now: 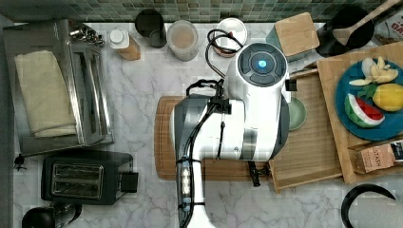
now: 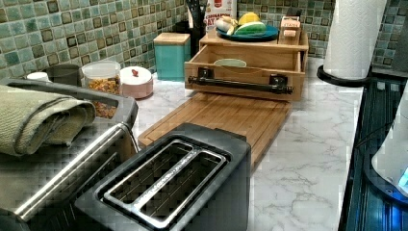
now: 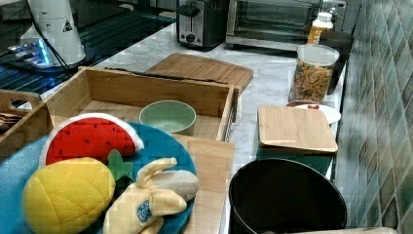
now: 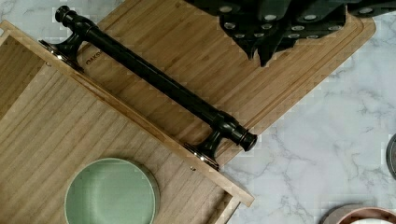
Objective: Close the drawer.
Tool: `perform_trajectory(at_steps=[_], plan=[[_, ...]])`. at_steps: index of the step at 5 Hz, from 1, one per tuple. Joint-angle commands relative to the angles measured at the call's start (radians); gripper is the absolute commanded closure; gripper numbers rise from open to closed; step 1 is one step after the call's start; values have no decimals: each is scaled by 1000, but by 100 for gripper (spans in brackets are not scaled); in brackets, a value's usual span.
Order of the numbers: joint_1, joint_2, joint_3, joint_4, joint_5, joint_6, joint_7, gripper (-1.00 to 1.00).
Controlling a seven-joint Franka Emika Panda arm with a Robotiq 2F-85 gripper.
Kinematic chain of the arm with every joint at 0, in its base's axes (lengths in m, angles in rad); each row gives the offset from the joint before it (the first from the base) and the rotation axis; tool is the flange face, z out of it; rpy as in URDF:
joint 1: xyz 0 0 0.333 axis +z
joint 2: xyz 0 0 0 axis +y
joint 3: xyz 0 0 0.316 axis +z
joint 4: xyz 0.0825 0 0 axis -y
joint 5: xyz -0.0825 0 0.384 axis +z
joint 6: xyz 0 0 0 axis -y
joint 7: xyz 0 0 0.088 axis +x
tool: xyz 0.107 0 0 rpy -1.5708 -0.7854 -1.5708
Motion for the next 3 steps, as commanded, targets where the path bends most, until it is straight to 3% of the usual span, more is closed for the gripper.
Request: perform_trajectory(at_steps=[1, 3], plan=[[-1, 0, -2, -3, 0, 0, 0, 100], [-6, -98, 19, -214, 127, 181, -520, 100]])
